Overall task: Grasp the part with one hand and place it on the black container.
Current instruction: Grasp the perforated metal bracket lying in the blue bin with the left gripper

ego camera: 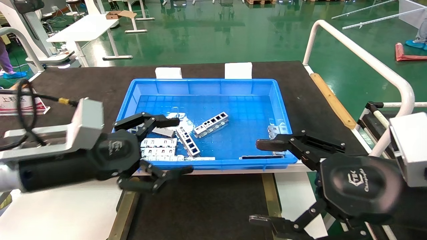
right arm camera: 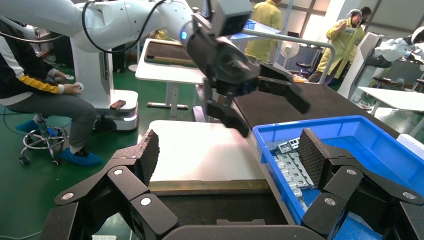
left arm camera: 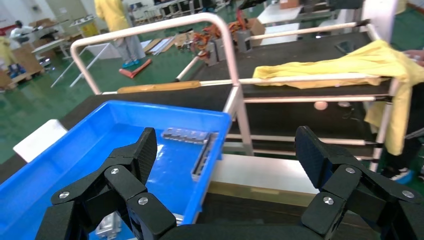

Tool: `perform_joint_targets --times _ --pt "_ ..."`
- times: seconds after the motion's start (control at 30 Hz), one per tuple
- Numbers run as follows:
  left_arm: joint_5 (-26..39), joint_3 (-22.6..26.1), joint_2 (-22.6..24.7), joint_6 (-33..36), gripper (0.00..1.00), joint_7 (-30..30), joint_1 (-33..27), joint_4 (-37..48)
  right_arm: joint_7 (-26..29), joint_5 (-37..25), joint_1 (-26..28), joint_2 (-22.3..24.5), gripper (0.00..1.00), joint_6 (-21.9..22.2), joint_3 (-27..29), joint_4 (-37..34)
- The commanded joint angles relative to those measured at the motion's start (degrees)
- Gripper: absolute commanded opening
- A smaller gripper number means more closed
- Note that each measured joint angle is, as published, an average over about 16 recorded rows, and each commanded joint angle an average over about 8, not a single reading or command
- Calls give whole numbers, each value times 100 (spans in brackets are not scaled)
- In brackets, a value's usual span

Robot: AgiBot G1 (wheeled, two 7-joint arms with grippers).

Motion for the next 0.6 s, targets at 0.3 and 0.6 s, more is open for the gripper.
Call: perform_joint_targets --times 0.3,0.6 --pt "684 315 687 -601 100 161 -338 595 -1 1 1 1 100 1 -2 0" --pt "1233 563 1475 -1175 100 474 -797 1773 -2 3 1 2 100 2 -4 0"
